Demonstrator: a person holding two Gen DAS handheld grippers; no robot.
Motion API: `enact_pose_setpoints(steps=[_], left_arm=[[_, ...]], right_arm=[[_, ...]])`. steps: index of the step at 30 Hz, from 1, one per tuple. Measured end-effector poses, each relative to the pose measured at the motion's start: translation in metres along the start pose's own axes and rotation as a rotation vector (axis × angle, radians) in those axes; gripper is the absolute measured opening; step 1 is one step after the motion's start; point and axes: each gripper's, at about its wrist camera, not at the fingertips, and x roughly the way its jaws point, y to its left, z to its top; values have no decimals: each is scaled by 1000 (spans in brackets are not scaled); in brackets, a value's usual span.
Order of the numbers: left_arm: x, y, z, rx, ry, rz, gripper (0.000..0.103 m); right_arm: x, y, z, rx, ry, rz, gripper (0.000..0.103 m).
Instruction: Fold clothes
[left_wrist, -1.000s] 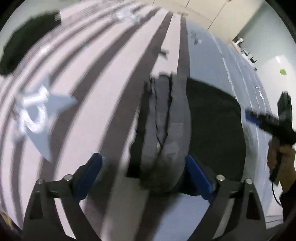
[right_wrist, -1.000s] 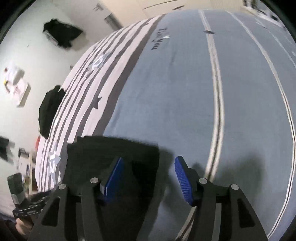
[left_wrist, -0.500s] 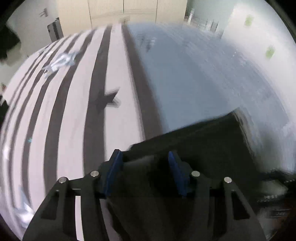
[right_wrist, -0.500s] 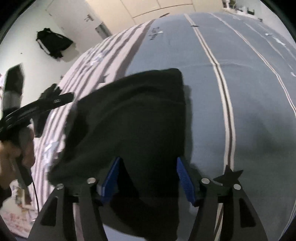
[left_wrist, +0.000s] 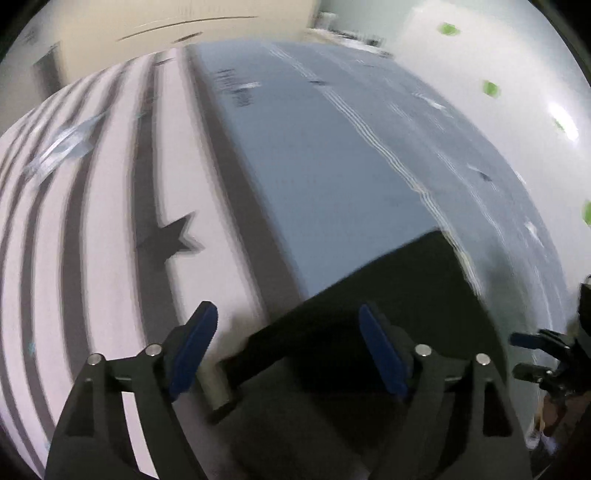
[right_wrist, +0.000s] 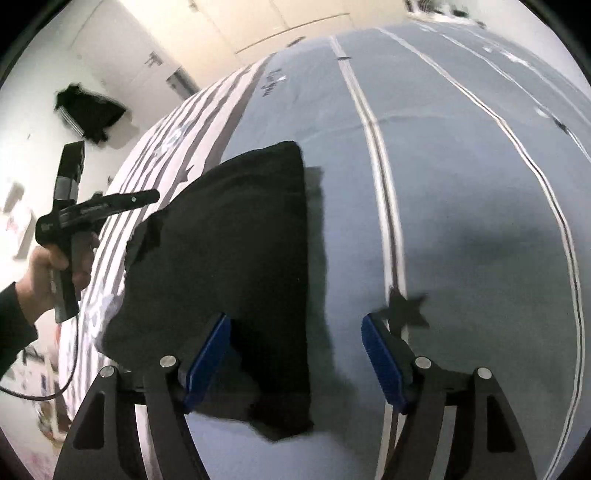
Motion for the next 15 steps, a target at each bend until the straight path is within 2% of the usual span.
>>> enact_pose_setpoints(steps=[4, 7, 11, 15], left_arm=[[28, -22, 17, 133, 82, -109, 84], [62, -17, 19, 200, 182, -139, 85], [80, -3, 22, 175, 243, -252, 89], [86, -8, 18, 225, 296, -338, 89]], right_arm=[[-6, 2, -21, 99, 19, 10, 70], [2, 13, -36, 161, 22, 30, 71], [25, 22, -50, 233, 5, 22, 71], [38, 16, -52, 354, -44, 76, 75]])
